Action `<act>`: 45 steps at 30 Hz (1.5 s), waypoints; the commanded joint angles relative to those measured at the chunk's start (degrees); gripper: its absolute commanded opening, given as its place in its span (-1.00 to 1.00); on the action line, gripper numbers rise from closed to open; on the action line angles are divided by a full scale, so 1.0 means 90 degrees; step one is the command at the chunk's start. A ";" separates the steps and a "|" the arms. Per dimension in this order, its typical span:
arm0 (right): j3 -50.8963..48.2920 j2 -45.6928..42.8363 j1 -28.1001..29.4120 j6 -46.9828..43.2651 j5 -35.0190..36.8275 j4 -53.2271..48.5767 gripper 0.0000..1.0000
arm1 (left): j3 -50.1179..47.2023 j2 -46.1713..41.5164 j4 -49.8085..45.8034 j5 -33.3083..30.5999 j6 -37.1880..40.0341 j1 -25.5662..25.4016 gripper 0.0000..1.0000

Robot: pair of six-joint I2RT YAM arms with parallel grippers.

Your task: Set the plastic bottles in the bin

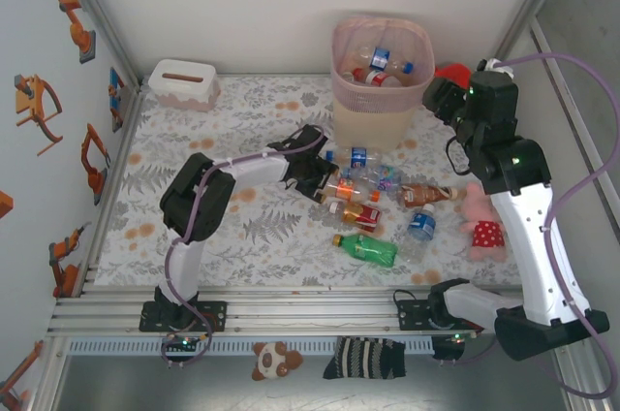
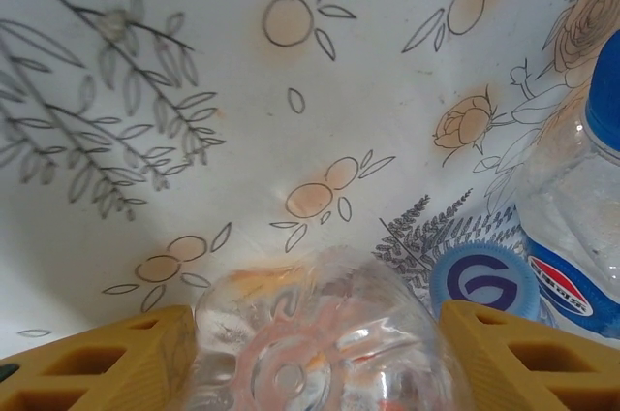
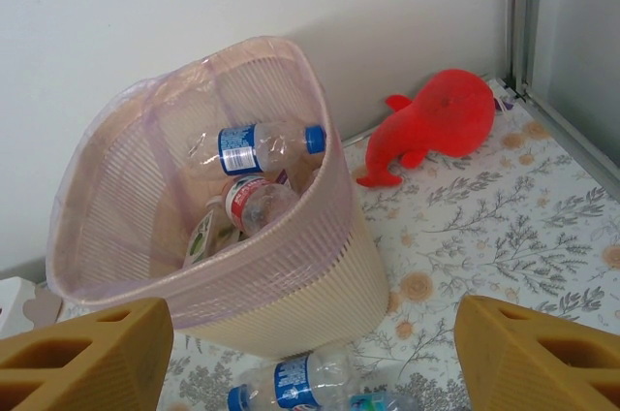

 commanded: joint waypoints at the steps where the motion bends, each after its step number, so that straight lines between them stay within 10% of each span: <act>1: 0.0037 -0.0160 -0.0024 -0.0087 0.0248 -0.0076 0.50 | -0.0240 -0.0548 0.0256 -0.0096 -0.0238 0.0057 0.10; 12: -0.0245 -0.0526 -0.0024 -0.0402 -0.0056 0.0368 0.47 | -0.0940 -0.1816 0.1446 -0.0215 0.0185 0.0202 0.06; 25: -0.2294 -0.1003 -0.0029 -0.0669 -0.3148 0.3757 0.60 | -0.1524 -0.2956 0.3403 -0.0455 -0.0803 0.0420 -0.08; 45: -0.3312 0.0585 0.0075 0.1824 -0.4255 0.8517 0.55 | -0.1182 -0.3827 0.3700 -0.0924 -0.0965 0.0448 -0.03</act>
